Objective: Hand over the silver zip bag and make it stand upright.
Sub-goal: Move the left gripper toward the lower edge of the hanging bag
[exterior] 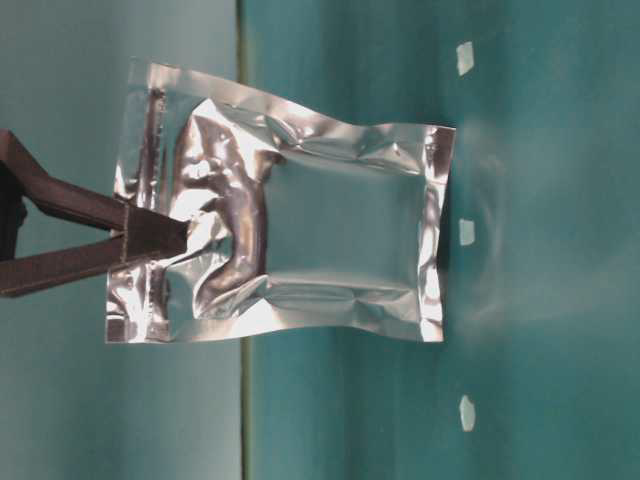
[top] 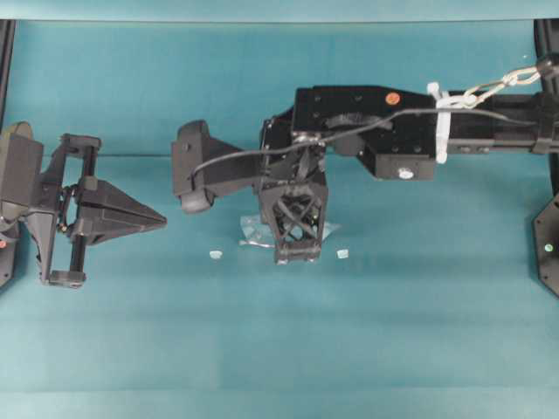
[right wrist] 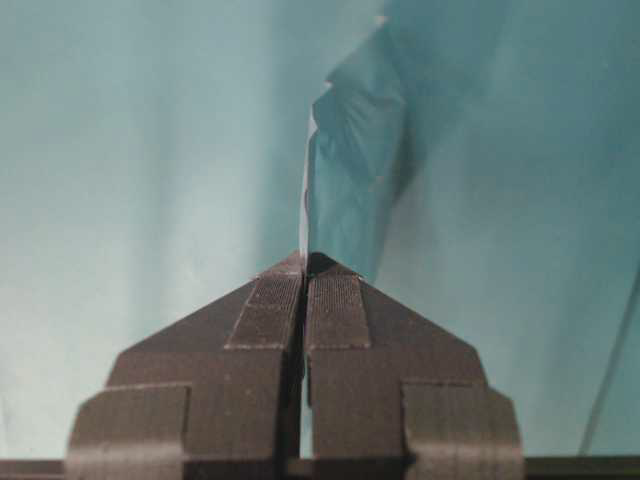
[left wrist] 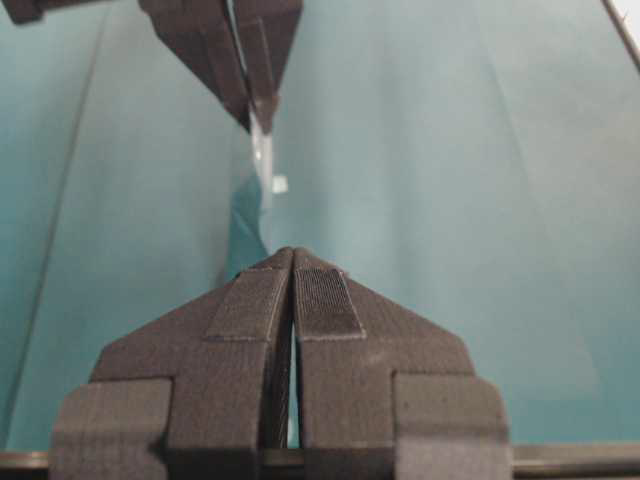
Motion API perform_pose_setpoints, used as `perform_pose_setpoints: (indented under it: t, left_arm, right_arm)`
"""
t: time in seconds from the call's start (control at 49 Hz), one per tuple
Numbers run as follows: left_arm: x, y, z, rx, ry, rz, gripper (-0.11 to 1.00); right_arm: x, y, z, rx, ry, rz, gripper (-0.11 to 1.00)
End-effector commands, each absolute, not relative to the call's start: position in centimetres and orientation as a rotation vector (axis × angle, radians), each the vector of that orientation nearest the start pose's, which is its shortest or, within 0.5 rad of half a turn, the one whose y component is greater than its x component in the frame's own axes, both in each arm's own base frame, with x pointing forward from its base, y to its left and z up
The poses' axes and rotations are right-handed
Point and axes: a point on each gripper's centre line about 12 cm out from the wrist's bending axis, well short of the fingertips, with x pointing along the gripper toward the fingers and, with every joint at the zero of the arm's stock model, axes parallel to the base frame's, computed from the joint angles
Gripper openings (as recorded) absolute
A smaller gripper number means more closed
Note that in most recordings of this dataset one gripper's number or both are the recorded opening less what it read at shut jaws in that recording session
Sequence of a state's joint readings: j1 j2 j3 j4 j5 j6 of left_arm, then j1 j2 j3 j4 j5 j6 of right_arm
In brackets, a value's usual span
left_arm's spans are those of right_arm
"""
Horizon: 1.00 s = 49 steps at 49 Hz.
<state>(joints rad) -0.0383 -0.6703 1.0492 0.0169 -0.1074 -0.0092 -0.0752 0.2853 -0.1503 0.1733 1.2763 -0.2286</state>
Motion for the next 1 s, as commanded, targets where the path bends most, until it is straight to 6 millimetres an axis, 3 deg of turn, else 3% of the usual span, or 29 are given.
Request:
perform_pose_setpoints:
  t: [0.0,0.163,0.306,0.388,0.551,0.633,0.98]
  left_arm:
    - [25.5,-1.0,26.0,0.013,0.256,-0.04,-0.04]
    - [25.6,-0.9,25.7,0.012,0.268,-0.037,0.02]
    - [25.8,-0.5,25.2,-0.002,0.285,-0.02,0.13]
    - [25.9,0.1,24.8,-0.036,0.301,0.006,0.29]
    - [26.1,0.4,23.8,-0.091,0.314,0.027,0.79]
    - [26.1,0.2,23.0,-0.103,0.32,0.022,0.94]
    - [27.8,-0.1,18.9,-0.161,0.241,0.01,0.91]
  right_arm:
    - [45.9,-1.2,25.1,0.001,1.361,0.211,-0.01]
    - [45.9,-0.9,25.1,-0.004,1.364,0.218,-0.01]
    - [45.8,-0.4,25.1,-0.01,1.394,0.234,-0.01]
    - [45.8,-0.3,25.2,-0.011,1.409,0.24,-0.01]
    - [46.4,-0.2,25.5,-0.016,1.398,0.244,-0.01]
    - [46.6,-0.1,25.7,-0.02,1.391,0.245,-0.01]
    - [46.7,-0.1,25.7,-0.019,1.389,0.244,-0.01]
